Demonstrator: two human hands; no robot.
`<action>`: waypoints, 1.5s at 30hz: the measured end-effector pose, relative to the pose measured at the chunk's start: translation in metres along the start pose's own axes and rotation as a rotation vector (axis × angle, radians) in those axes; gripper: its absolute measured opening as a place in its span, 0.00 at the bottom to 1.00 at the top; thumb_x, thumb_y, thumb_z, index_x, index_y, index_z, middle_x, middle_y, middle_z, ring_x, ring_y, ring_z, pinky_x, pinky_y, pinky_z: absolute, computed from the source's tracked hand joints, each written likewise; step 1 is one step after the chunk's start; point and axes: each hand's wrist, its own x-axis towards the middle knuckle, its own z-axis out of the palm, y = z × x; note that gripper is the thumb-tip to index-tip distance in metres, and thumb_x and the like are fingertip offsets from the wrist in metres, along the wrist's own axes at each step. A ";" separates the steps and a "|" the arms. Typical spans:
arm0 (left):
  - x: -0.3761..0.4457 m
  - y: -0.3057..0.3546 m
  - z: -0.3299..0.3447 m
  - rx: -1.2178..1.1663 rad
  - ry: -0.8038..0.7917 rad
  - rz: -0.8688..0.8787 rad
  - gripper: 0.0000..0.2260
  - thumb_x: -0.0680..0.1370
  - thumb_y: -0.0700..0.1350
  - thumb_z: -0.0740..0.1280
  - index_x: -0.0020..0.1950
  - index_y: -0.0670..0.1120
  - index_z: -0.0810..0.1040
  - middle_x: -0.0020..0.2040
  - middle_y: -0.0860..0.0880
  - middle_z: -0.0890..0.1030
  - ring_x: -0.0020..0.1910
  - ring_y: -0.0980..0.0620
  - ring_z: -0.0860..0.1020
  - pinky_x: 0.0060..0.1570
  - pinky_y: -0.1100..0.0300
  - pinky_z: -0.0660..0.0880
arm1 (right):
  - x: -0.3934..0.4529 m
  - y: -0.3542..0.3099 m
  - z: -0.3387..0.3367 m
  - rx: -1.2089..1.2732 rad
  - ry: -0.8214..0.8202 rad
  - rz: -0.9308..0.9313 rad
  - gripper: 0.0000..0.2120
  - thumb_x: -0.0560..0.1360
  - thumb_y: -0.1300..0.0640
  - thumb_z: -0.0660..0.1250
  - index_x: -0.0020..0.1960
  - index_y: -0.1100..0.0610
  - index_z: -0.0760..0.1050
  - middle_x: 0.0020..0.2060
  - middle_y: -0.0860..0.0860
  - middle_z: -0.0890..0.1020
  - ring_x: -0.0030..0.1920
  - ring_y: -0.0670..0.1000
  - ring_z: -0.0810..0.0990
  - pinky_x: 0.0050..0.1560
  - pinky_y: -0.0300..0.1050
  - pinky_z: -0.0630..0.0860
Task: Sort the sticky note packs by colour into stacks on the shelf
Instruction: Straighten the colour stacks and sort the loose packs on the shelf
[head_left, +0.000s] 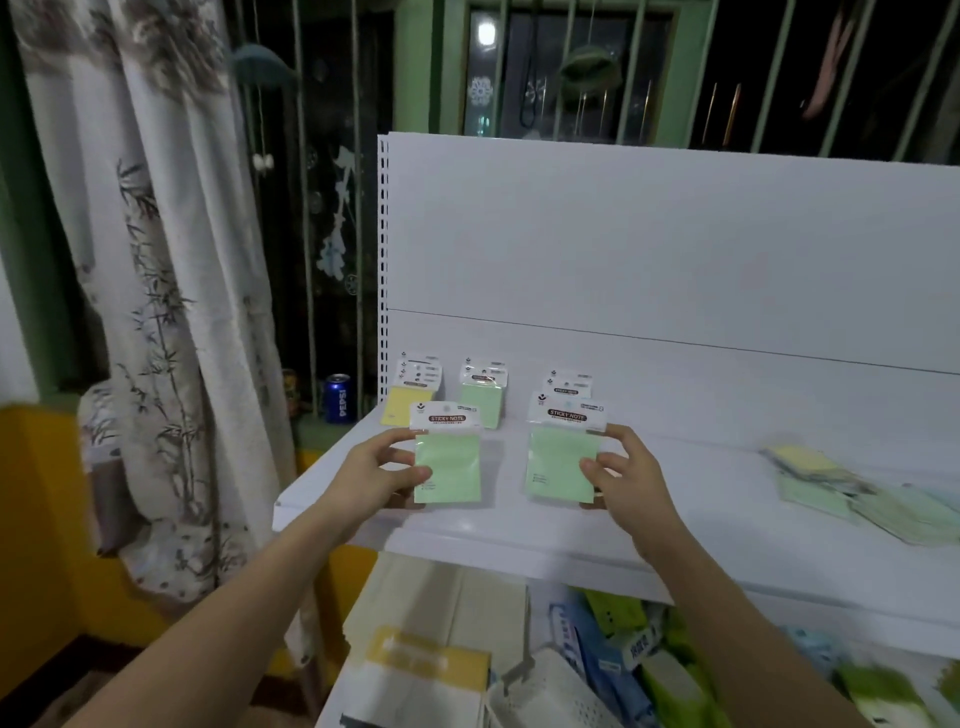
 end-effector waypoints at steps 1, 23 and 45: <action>0.008 -0.001 0.001 0.001 -0.007 -0.010 0.17 0.74 0.36 0.73 0.58 0.54 0.77 0.50 0.42 0.81 0.44 0.44 0.84 0.39 0.56 0.82 | 0.009 0.003 0.001 -0.005 0.002 0.005 0.14 0.78 0.64 0.64 0.59 0.50 0.71 0.48 0.57 0.83 0.49 0.55 0.83 0.37 0.47 0.83; 0.229 -0.037 0.082 0.131 0.203 -0.067 0.22 0.74 0.32 0.70 0.66 0.47 0.76 0.41 0.44 0.81 0.44 0.44 0.82 0.48 0.52 0.79 | 0.205 0.049 0.035 0.048 0.083 0.072 0.14 0.76 0.68 0.64 0.57 0.52 0.72 0.44 0.56 0.81 0.39 0.53 0.81 0.35 0.50 0.82; 0.237 -0.046 0.076 0.494 0.413 0.164 0.12 0.78 0.42 0.64 0.62 0.47 0.78 0.48 0.51 0.79 0.50 0.49 0.78 0.52 0.56 0.73 | 0.212 0.084 0.096 0.050 -0.009 0.134 0.07 0.77 0.66 0.67 0.47 0.54 0.74 0.43 0.52 0.80 0.43 0.55 0.83 0.35 0.49 0.83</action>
